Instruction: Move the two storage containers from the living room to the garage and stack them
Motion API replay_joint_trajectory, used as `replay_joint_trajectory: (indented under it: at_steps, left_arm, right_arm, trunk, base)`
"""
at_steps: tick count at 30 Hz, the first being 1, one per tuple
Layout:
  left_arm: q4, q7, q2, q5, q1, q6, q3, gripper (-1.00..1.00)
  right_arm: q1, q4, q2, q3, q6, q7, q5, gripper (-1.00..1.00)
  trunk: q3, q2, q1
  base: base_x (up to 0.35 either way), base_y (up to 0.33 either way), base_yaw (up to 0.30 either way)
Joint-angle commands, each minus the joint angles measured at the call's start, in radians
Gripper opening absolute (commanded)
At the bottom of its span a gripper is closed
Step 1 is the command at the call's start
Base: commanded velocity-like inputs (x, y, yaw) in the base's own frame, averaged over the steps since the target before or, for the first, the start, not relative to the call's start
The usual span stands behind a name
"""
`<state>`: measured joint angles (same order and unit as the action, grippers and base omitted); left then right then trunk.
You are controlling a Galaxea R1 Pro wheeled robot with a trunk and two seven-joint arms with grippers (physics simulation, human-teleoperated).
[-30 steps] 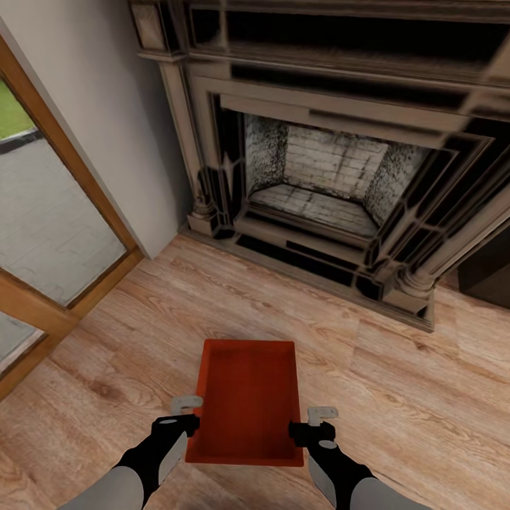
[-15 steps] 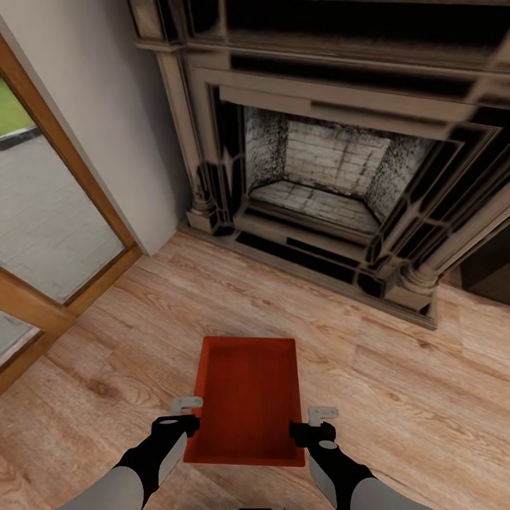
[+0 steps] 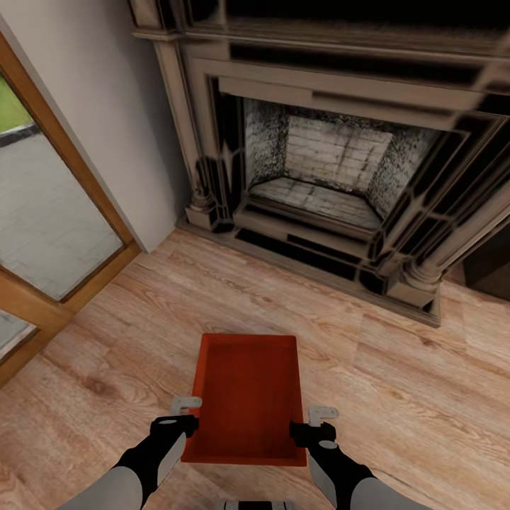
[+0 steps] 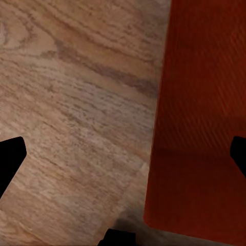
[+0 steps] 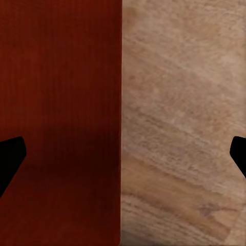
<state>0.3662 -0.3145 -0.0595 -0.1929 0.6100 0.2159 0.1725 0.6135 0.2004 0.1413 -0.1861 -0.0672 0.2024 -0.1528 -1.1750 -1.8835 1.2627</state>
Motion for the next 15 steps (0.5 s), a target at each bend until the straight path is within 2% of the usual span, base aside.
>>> replay_joint_trajectory:
  at_steps: [1, 15]
  left_arm:
    - [0.002, -0.008, 0.001, -0.010, 0.000, 0.005, 0.009, 1.00]
    - [0.002, -0.008, 0.003, -0.011, 0.001, 0.005, 0.008, 1.00]
  right_arm:
    - [0.001, -0.001, 0.000, -0.008, -0.004, 0.005, -0.011, 1.00]
    - [0.000, -0.001, -0.001, -0.012, -0.009, 0.005, -0.008, 1.00]
  trunk:
    - [-0.004, -0.007, 0.004]
    - [-0.048, -0.105, 0.057]
  base:
    - [0.000, 0.000, 0.000]
    - [0.000, 0.000, 0.000]
